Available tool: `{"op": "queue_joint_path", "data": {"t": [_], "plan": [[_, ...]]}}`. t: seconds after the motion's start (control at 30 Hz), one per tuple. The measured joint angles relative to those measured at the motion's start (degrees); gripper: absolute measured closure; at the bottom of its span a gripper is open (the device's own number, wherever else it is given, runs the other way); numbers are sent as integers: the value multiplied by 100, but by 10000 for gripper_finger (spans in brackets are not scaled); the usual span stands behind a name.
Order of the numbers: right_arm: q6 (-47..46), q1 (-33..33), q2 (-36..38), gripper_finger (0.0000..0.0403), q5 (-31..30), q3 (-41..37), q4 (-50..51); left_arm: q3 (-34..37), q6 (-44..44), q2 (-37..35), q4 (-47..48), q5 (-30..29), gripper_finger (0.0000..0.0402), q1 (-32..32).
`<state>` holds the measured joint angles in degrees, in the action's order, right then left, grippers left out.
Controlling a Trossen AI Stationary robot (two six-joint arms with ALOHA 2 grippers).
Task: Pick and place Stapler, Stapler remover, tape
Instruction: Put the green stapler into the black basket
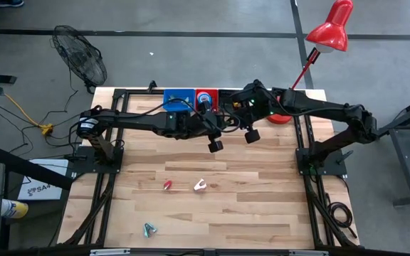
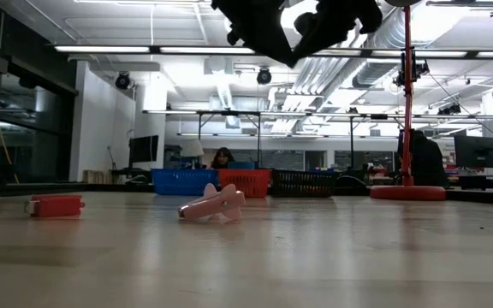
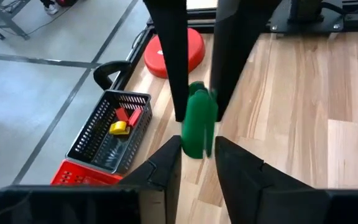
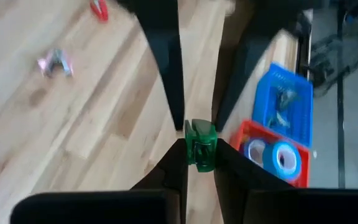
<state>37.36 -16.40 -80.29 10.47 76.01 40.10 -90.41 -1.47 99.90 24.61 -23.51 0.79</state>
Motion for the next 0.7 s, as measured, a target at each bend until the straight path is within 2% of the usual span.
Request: {"op": "queue_joint_path", "data": {"t": [0.33,0.7], "plan": [[-255,-251,0,361,-460,0,152,0,23,0,242,-124,294,-4],[-1040,-1334,-231,361,-347,0,86,4,323,-200,1142,-606,293,-1]]}}
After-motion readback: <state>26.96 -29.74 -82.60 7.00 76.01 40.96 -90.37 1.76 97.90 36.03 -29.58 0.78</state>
